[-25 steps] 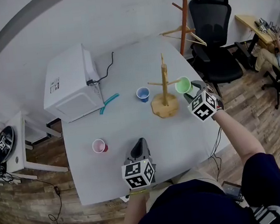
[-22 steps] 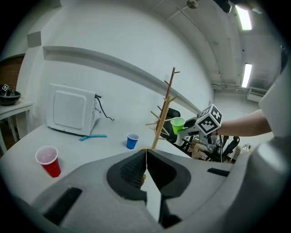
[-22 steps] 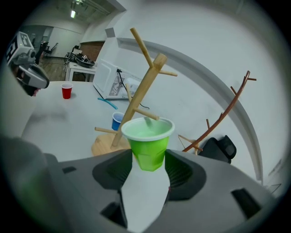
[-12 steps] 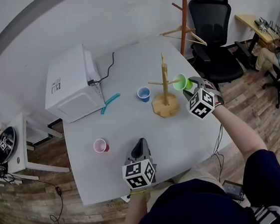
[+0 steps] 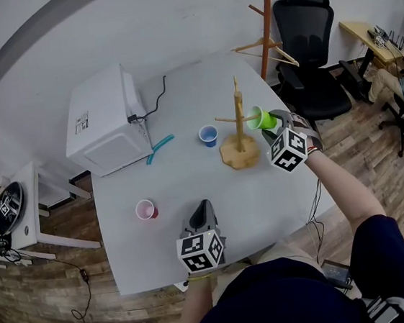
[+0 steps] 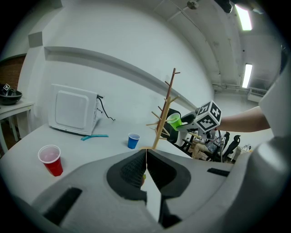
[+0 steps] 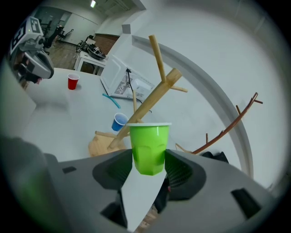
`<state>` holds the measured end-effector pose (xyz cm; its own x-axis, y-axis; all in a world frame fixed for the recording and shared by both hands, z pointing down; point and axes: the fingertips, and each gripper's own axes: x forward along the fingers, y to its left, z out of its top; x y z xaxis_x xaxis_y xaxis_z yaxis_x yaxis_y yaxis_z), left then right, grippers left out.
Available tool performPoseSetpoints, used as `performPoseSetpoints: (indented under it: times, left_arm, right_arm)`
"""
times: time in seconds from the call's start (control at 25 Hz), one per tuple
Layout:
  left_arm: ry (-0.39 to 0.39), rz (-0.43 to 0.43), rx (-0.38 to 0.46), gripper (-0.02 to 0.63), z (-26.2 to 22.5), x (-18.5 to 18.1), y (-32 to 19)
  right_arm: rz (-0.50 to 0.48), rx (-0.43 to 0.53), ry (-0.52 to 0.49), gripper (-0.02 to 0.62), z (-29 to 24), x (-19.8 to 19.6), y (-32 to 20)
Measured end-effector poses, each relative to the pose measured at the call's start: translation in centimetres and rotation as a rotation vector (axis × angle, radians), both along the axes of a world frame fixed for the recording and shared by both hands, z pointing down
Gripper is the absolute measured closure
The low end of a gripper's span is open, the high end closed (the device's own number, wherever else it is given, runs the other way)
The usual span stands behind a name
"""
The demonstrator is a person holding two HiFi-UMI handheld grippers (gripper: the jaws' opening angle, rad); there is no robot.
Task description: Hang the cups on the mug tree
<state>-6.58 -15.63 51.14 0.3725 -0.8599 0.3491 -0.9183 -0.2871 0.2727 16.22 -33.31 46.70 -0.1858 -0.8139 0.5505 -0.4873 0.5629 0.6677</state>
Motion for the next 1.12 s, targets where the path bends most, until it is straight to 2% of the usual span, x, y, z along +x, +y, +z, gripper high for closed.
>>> performPoseSetpoints:
  times: [1.12]
  left_arm:
    - [0.010, 0.005, -0.002, 0.584, 0.2, -0.7, 0.7]
  right_arm:
    - [-0.097, 0.082, 0.128, 0.357, -1.8, -2.9, 0.3]
